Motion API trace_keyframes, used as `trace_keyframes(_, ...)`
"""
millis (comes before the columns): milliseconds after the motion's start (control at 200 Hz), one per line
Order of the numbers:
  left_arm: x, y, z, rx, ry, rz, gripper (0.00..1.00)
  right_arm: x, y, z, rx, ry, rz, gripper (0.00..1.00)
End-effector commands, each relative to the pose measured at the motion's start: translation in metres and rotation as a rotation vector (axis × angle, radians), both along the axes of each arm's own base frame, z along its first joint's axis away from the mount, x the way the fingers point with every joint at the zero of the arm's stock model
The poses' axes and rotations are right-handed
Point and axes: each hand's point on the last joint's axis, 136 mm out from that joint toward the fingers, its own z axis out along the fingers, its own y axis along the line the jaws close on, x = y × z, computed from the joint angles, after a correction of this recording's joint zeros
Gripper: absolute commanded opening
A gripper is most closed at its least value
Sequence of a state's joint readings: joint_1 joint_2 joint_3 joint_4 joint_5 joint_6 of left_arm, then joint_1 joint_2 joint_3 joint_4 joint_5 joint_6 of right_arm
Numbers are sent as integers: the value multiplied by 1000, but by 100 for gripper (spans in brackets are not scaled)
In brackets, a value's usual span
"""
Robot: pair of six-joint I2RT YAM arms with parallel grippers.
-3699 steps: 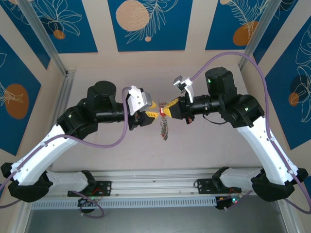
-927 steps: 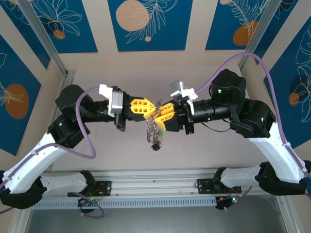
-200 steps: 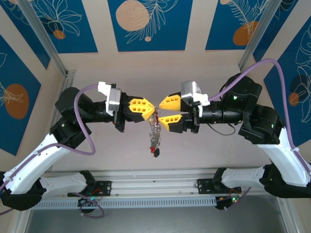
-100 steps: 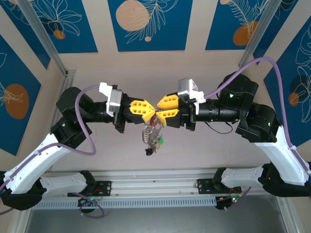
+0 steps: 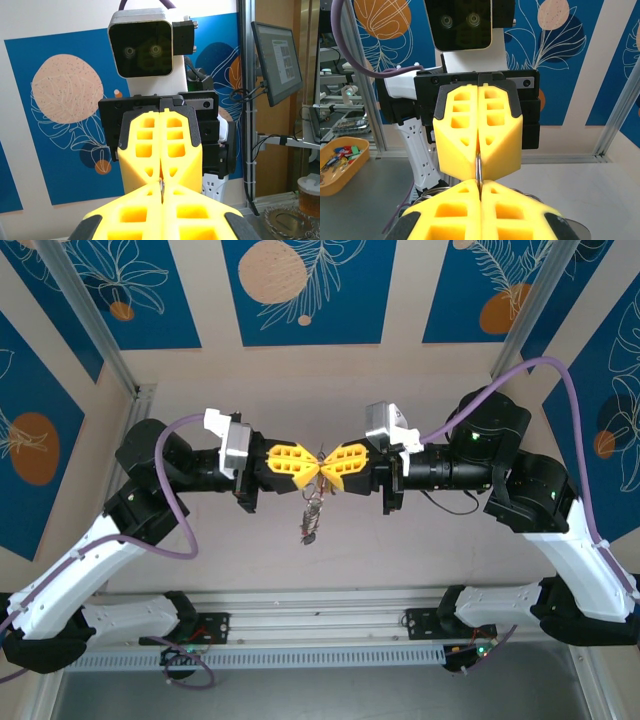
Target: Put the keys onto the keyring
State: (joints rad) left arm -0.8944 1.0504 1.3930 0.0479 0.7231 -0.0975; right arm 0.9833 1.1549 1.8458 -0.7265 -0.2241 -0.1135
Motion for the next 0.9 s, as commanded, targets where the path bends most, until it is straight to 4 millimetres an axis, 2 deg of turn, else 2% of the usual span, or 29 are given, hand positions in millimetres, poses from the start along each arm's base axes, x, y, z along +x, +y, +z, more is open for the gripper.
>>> trace_keyframes(0,-2,8,11,-1,-29,43,7,0,-11,6,-5,-35,-31,0)
trace_keyframes(105,7,17,10,56,-35,143,32,5,-16,1,-48,-42,-71,0)
trace_keyframes(190,14,25,5,141,-28,226,41,10,-19,-3,-92,-46,-105,0)
trace_keyframes(285,22,31,-2,260,-11,288,44,15,-21,-8,-138,-47,-128,0)
trace_keyframes(460,31,26,-29,487,64,296,44,18,-19,-14,-207,-46,-140,0)
trace_keyframes(705,36,15,-51,572,64,275,46,26,-6,-35,-339,-55,-163,0)
trace_keyframes(895,41,7,-66,616,52,264,47,25,0,-43,-386,-33,-141,0)
